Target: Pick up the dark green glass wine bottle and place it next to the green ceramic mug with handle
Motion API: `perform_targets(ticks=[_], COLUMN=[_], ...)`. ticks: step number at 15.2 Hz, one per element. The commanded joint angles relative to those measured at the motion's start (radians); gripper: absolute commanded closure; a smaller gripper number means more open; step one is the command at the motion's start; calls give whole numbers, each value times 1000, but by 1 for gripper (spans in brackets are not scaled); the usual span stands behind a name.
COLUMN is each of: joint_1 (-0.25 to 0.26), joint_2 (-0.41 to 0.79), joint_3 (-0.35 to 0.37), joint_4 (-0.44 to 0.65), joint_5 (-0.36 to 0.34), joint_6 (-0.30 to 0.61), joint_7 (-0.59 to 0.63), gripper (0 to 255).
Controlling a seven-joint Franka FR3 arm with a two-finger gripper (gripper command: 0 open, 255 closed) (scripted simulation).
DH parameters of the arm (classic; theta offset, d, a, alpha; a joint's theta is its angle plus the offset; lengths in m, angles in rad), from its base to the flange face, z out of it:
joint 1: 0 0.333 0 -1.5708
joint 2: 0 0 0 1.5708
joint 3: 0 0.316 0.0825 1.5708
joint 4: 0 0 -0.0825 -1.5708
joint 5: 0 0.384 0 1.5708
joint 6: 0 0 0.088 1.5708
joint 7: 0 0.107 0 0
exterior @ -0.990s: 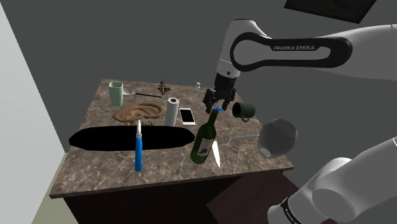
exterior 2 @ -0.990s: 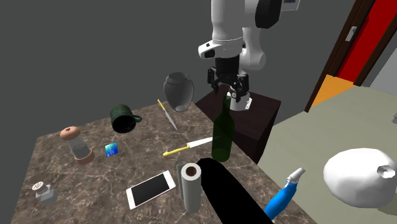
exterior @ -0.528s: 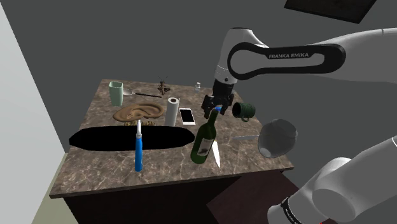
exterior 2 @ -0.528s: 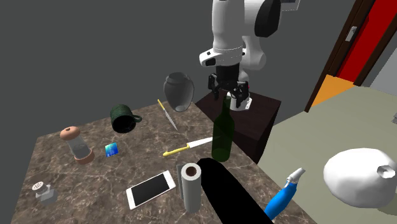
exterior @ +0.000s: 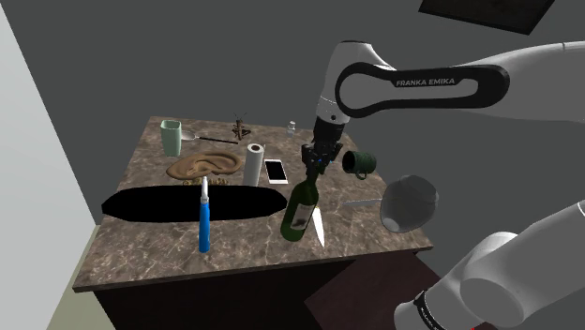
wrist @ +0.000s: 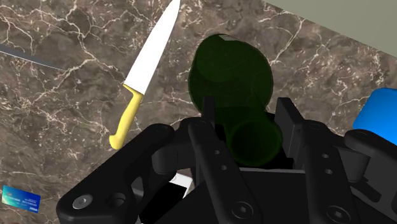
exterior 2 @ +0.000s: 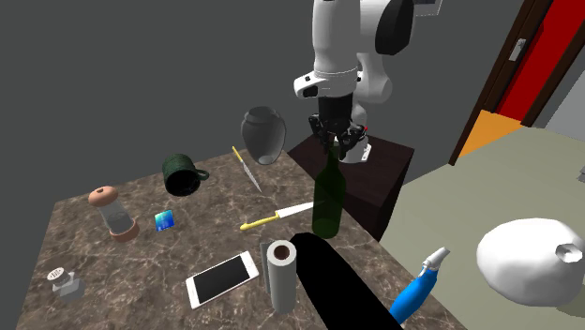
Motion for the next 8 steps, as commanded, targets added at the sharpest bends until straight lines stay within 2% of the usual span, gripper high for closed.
perform_targets(ticks=[1,6,8], joint_1=[0,0,0], joint_2=[0,0,-7], joint_3=[0,0,-1], joint_4=[0,-1,20], joint_5=[0,0,0], joint_6=[0,0,-27], joint_7=[0,0,1], gripper=[255,255,255])
